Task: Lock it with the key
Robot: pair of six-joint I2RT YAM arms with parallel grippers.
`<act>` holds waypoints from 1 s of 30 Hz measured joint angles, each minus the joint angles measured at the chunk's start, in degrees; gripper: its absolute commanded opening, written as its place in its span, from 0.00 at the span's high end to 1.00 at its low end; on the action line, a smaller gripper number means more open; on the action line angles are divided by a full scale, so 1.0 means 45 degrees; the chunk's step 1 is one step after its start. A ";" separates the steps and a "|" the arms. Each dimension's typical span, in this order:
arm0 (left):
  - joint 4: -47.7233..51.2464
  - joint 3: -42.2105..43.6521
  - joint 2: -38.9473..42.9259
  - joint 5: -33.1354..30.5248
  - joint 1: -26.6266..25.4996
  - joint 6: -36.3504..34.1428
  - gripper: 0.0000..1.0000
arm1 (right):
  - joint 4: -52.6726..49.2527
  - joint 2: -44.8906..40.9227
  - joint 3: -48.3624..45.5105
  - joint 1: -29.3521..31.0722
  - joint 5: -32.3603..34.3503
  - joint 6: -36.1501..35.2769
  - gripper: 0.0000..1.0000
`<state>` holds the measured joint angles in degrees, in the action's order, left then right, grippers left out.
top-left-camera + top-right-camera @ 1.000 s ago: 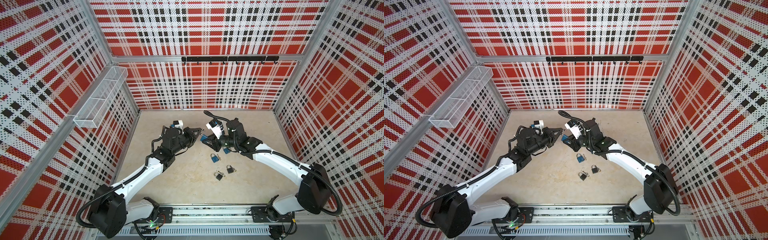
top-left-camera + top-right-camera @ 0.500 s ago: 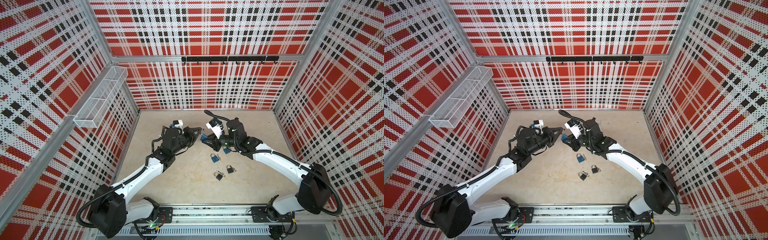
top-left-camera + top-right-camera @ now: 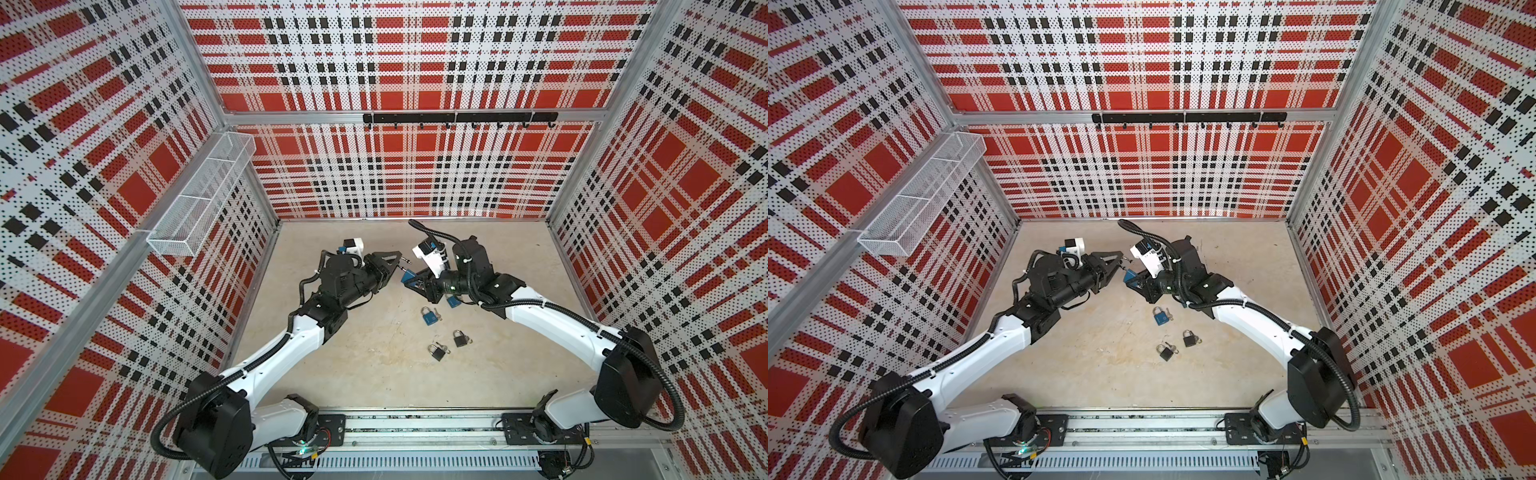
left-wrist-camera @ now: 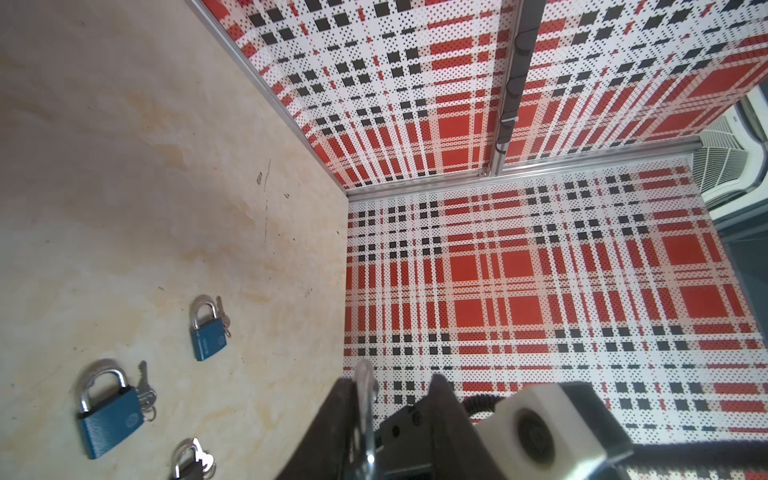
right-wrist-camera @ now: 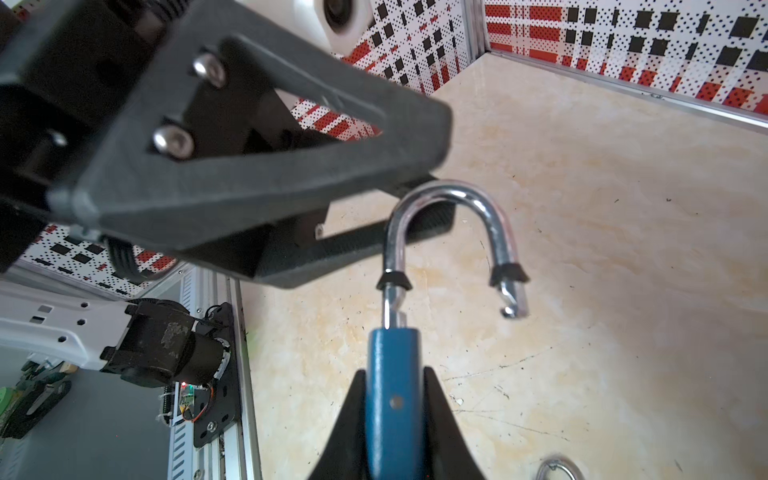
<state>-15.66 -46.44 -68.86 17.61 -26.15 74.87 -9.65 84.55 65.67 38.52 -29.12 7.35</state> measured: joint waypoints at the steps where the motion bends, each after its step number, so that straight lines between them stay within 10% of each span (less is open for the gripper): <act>1: 0.0126 -0.0005 0.0087 0.0151 0.0194 -0.0087 0.61 | -0.0141 -0.0015 0.0000 0.0000 0.0010 0.0005 1.00; 18: 0.3711 -0.2030 0.0466 0.3220 0.0918 -0.6207 0.66 | -0.3274 -0.0510 0.0325 0.0534 -0.0763 -0.0151 1.00; 30: 0.2317 0.0277 0.0855 0.5168 0.1025 -0.6523 0.64 | -0.4085 -0.0899 0.1112 0.0520 -0.1481 -0.0049 1.00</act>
<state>-5.23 -45.19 -65.01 40.86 -21.54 45.52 -28.03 80.51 70.67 40.86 -35.79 7.14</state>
